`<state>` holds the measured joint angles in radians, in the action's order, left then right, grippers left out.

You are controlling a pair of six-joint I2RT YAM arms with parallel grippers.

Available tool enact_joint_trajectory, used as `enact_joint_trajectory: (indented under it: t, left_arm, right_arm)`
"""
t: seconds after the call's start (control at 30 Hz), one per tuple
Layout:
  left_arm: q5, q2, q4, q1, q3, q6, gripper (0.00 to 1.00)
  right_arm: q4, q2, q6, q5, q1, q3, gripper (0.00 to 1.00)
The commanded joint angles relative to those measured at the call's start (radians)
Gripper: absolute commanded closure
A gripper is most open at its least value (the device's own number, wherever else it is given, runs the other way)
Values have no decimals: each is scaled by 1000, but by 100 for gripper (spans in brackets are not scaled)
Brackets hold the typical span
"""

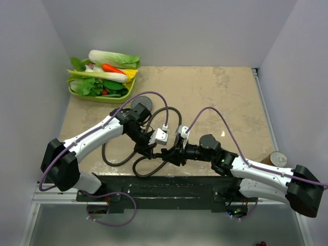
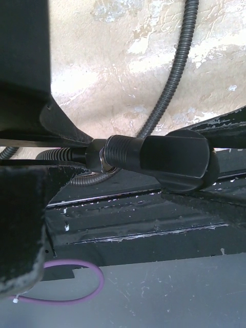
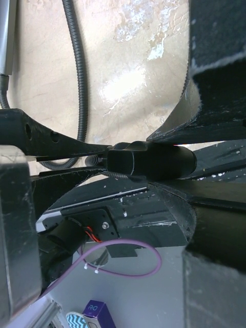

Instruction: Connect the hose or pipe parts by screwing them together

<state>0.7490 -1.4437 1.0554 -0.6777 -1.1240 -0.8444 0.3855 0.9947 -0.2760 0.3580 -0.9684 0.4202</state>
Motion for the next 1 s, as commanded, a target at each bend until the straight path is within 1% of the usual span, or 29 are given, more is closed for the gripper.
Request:
enact_joint_trajectory:
  t: [0.0,0.17,0.23,0.37,0.43,0.5,0.57,0.67,0.73,0.77,0.97]
  left_arm:
    - [32,-4,-20,-16,-23,24,100]
    - [38,-6,-28,-23,-40,42,100]
    - [39,-6,-47,-25,-45,74,100]
    - [59,-14,-60,-26,-69,106,100]
    - [78,-23,-69,-26,-74,125,97]
    - [84,-27,-87,-26,-69,151,95]
    - [92,-30,-107,-26,-60,160,95]
    - [107,-24,-144,-26,-46,186,100]
    - [115,-15,-175,-25,-37,202,100]
    - [116,-14,-185,-25,-28,209,100]
    - [136,-18,-183,-25,-30,214,100]
  right_arm:
    - [96,-11,-14,13,-4,-1,100]
    - [133,18,-34,21,-9,-11,100]
    - [144,28,-41,22,-15,-11,100]
    - [208,67,-64,19,-27,-17,100]
    - [236,81,-84,13,-35,-26,100]
    - [285,102,-103,7,-38,-38,100]
    - [347,111,-133,-4,-41,-66,100]
    - [444,122,-184,-20,-47,-116,100]
    - [502,133,-225,-33,-52,-165,100]
    - [565,137,-241,-45,-53,-181,100]
    - [732,234,-308,-33,-67,-235,100]
